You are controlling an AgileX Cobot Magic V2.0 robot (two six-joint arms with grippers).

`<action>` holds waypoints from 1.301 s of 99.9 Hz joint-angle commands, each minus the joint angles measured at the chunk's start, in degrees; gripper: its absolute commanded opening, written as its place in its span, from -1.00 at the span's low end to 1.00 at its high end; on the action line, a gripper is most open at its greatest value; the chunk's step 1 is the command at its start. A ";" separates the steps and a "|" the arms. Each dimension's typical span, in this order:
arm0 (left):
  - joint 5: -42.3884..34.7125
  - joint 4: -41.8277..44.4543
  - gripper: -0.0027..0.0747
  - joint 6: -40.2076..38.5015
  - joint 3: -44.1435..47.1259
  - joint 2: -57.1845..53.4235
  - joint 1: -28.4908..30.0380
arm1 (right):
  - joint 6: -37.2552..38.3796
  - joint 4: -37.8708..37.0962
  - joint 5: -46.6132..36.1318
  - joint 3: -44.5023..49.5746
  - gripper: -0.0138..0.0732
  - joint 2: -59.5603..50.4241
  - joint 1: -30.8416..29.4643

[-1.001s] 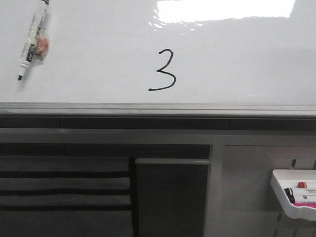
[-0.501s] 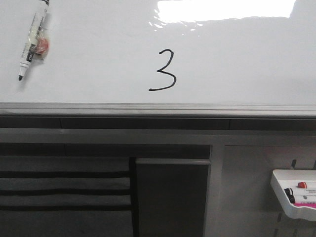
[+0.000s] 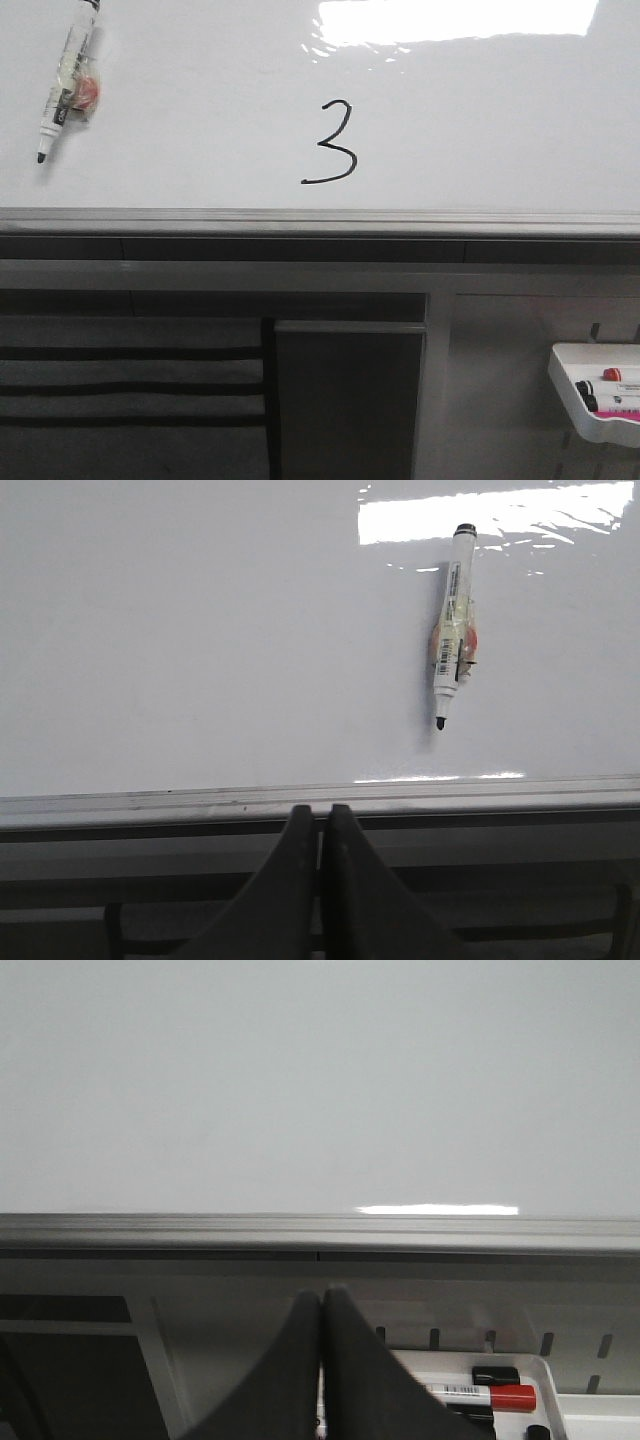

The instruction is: Write number 3 on whiteboard

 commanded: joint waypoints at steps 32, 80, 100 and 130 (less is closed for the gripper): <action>-4.11 -0.01 -0.98 -0.67 0.48 -1.56 0.09 | 23.48 -22.92 -8.84 1.41 -0.82 -0.81 -0.08; -4.11 -0.01 -0.98 -0.67 0.48 -1.56 0.09 | 23.48 -23.17 -8.50 1.41 -0.83 -0.92 -0.16; -4.11 -0.01 -0.98 -0.67 0.48 -1.56 0.09 | 23.48 -23.17 -8.50 1.41 -0.83 -0.92 -0.16; -4.11 -0.01 -0.98 -0.67 0.48 -1.56 0.09 | 23.48 -23.17 -8.50 1.41 -0.83 -0.92 -0.16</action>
